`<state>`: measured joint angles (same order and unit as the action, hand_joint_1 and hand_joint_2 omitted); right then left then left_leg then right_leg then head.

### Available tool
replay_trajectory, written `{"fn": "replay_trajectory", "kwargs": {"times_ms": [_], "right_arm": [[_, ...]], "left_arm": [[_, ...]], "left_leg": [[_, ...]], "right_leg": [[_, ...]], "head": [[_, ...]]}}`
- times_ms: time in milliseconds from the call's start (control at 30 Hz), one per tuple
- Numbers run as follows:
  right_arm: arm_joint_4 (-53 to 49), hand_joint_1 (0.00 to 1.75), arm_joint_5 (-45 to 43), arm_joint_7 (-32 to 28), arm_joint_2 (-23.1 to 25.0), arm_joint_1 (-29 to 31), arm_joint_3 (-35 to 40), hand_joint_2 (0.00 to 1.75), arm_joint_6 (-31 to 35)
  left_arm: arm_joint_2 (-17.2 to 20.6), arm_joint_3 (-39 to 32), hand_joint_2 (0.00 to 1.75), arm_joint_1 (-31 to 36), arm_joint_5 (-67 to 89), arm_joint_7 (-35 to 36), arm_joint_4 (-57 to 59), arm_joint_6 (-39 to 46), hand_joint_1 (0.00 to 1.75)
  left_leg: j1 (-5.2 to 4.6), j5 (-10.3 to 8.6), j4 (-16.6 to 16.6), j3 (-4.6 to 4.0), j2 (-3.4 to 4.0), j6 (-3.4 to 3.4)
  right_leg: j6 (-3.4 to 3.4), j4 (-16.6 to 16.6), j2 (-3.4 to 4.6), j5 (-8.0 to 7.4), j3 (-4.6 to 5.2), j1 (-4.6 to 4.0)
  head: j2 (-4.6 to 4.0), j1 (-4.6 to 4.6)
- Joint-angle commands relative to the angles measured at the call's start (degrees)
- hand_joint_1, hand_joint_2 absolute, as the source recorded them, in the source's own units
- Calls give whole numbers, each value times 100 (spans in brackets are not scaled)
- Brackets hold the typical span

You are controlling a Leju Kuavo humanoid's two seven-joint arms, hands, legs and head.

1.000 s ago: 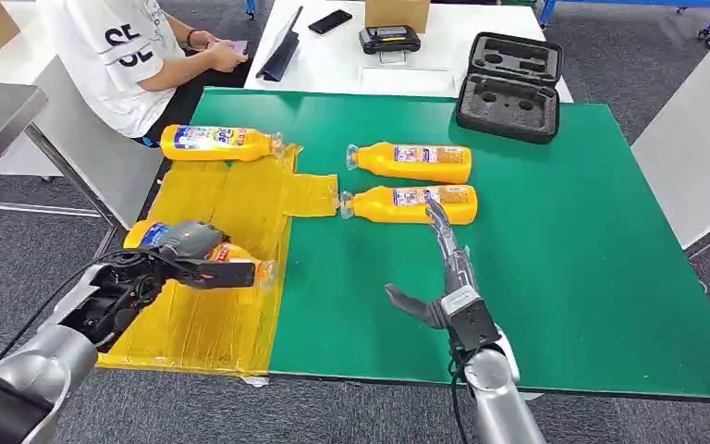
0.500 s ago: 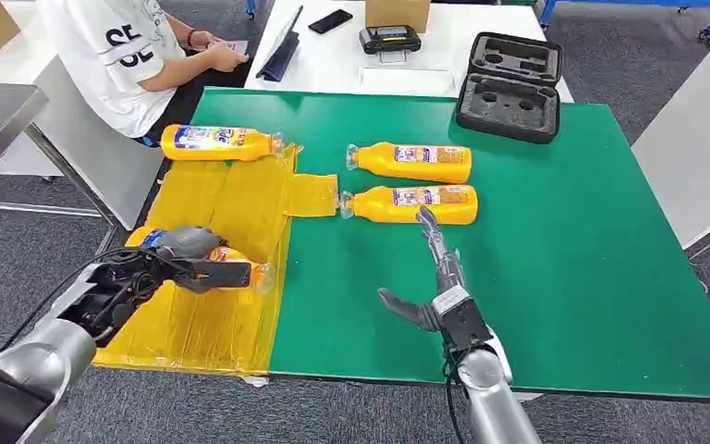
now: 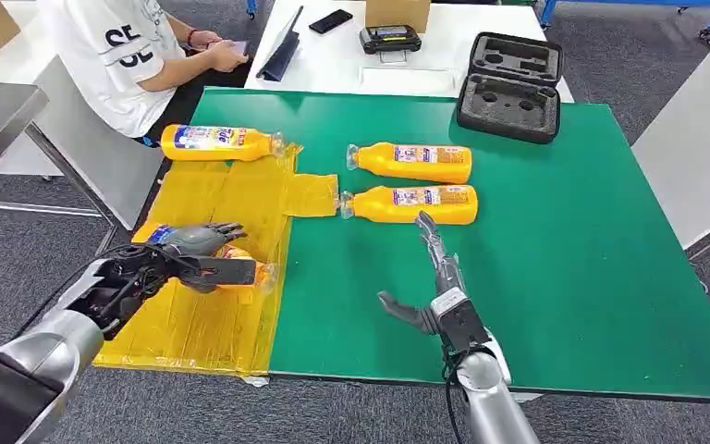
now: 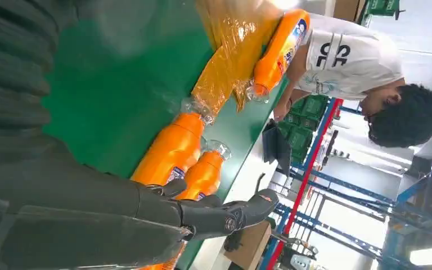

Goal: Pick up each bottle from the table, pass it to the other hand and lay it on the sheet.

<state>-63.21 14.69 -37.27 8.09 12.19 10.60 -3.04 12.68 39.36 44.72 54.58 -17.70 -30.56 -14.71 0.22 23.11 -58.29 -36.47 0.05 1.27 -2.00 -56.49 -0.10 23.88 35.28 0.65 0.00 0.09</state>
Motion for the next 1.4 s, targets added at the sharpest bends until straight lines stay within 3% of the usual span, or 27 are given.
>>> {"fn": "replay_trajectory", "kwargs": {"times_ms": [33,433,967,1233,1400], "right_arm": [[332,0,-16,1,-91,167,38,175,26],[234,0,7,10,-137,47,-14,175,51],[215,0,11,16,-141,35,-19,175,55],[89,0,38,97,-195,-9,-10,175,32],[218,0,61,137,-171,96,14,175,5]], "left_arm": [[-138,364,175,267,-3,17,475,-5,0],[131,413,175,496,-153,-223,20,-279,0],[154,415,175,454,-195,-214,-71,-245,0],[492,661,175,362,-344,-296,-855,-586,0],[443,816,175,347,-375,-301,-816,-583,0]], "left_leg": [[1,4,3,16,-3,-3],[6,5,-2,6,-4,-3],[5,11,-3,18,-2,-4],[6,15,-5,21,1,-6],[3,12,1,26,0,-5]], "right_leg": [[4,4,-2,5,-17,-2],[5,1,-3,5,-10,-6],[6,0,-2,11,-21,-6],[7,-3,2,14,-23,-6],[7,1,1,12,-27,-4]], "head": [[0,2],[0,2],[0,2],[0,2],[0,0]]}}
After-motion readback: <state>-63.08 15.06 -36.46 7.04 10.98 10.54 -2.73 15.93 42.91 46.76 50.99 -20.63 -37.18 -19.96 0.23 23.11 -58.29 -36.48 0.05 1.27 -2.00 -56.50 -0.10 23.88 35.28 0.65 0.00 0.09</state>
